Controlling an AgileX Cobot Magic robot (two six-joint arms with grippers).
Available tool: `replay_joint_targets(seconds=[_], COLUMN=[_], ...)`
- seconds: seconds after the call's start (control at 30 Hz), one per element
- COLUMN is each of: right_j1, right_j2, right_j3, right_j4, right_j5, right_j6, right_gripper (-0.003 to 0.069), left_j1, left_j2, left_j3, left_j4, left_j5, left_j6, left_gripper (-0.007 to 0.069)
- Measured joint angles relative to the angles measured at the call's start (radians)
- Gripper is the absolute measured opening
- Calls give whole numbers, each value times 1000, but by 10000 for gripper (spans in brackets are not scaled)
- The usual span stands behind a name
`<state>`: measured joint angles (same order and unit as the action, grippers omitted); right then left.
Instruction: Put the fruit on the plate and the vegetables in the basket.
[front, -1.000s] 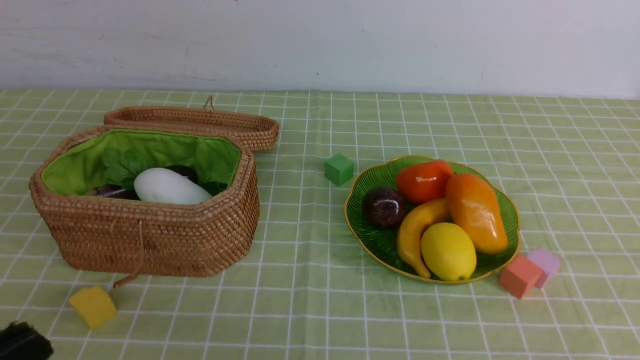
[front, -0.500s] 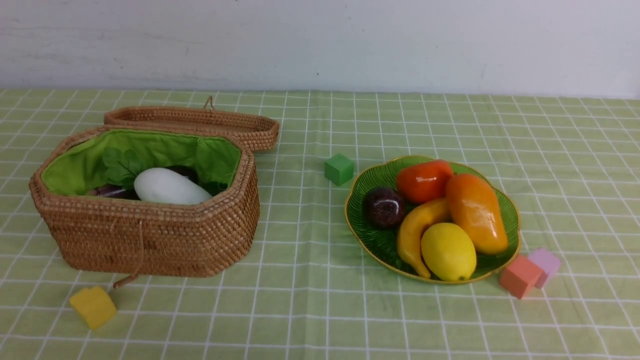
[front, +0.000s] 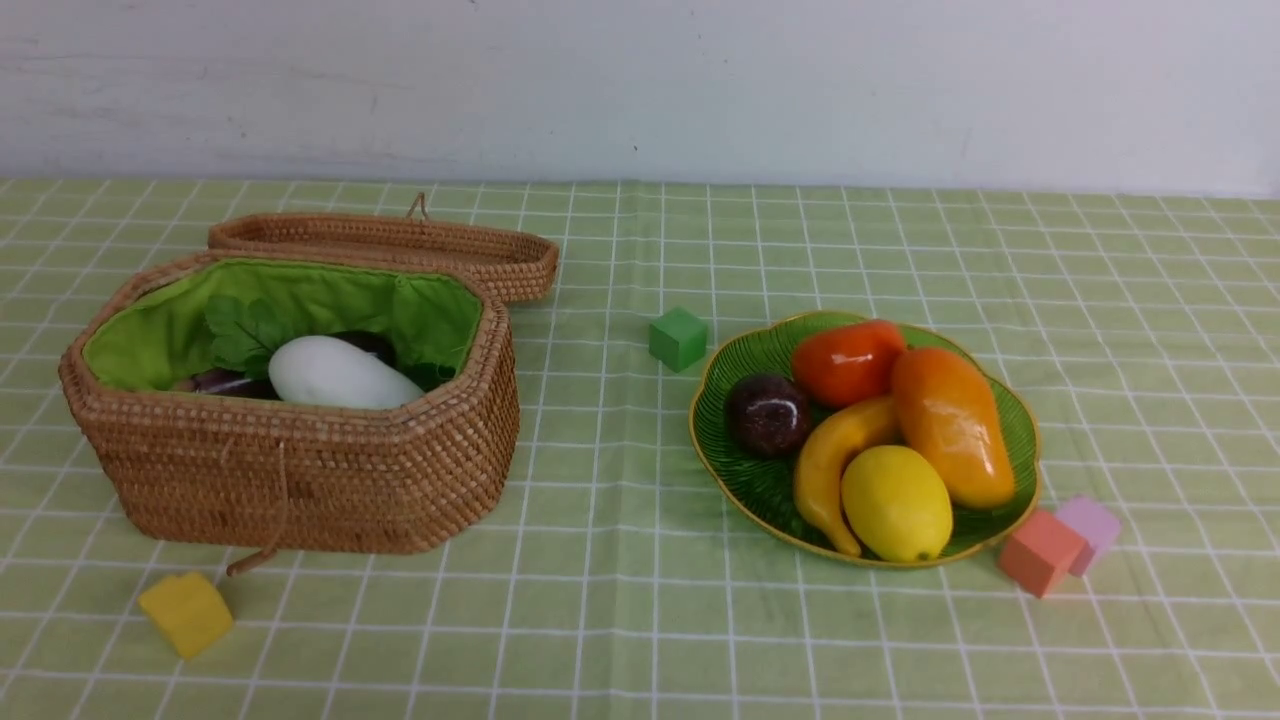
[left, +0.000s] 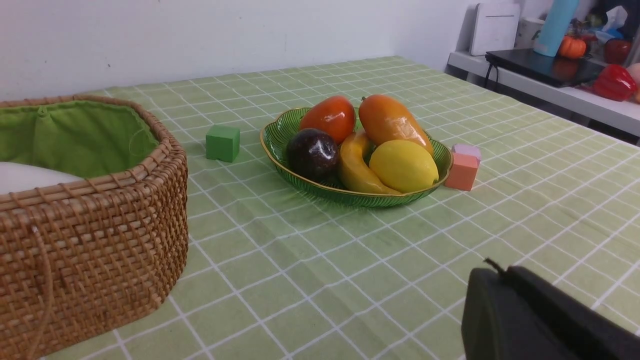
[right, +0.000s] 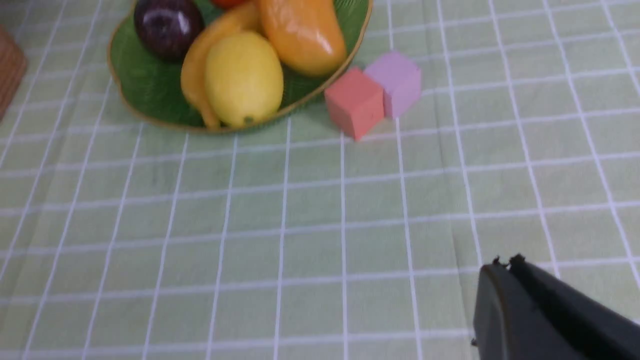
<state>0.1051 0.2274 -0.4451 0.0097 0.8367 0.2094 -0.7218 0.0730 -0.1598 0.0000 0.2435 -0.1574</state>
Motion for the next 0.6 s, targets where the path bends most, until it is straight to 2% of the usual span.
replay_joint_targets(seconds=[0.13, 0.17, 0.2, 0.27, 0.6], right_j1=[-79, -82, -101, -123, -139], right_j2=[-127, -139, -177, -221, -238], right_j3=[247, 272, 355, 443, 469], right_j4=[22, 23, 28, 29, -40], right_j5=[-336, -352, -461, -538, -473], right_j6=[0, 0, 0, 0, 0], right_gripper=[-19, -19, -19, -19, -19], left_j1=[0, 0, 0, 0, 0], left_j2=[0, 0, 0, 0, 0], left_j3=[0, 0, 0, 0, 0], left_j4=[0, 0, 0, 0, 0], left_j5=[0, 1, 1, 1, 3], left_j6=[0, 0, 0, 0, 0], left_gripper=[-13, -13, -13, -13, -13])
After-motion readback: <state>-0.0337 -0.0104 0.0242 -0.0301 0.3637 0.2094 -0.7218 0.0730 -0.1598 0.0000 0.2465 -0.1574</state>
